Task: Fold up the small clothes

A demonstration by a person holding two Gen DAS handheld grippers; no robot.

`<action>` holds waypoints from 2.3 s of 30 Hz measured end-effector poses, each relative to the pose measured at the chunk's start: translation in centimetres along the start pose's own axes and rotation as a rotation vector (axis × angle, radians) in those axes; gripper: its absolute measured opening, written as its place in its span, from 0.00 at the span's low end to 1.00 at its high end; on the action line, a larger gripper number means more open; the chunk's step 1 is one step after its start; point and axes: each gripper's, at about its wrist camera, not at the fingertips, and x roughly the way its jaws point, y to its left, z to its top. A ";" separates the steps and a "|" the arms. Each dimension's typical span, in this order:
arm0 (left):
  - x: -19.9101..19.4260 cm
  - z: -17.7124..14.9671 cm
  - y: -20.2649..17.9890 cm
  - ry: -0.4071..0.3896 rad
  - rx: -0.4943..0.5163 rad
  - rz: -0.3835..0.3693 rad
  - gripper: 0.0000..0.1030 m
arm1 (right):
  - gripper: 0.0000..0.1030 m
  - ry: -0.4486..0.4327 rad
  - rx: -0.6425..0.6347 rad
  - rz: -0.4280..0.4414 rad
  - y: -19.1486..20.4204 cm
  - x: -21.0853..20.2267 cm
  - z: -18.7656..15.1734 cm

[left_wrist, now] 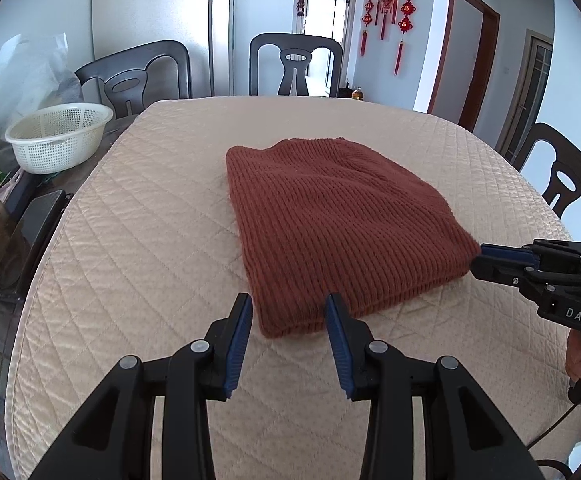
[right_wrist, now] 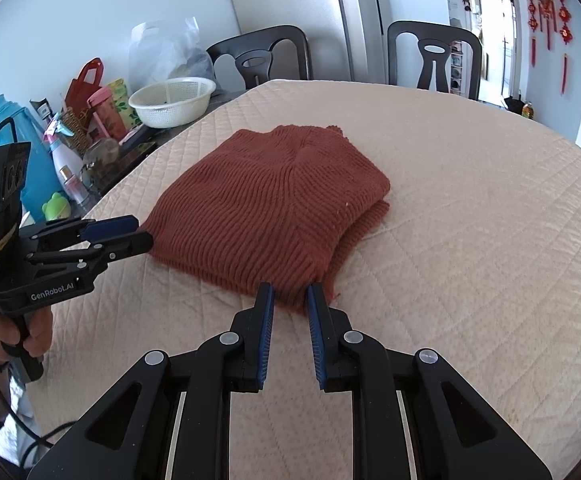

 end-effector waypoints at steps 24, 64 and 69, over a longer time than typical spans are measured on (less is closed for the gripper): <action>0.8 -2.5 0.4 0.072 -0.011 0.056 0.44 | 0.32 0.077 -0.042 -0.138 0.4 0.7 -2.5; 1.1 -2.4 0.1 0.079 0.010 0.053 0.54 | 0.42 0.079 -0.044 -0.113 0.6 0.8 -2.6; 1.1 -2.4 0.1 0.079 0.009 0.052 0.54 | 0.42 0.079 -0.044 -0.112 0.6 0.7 -2.6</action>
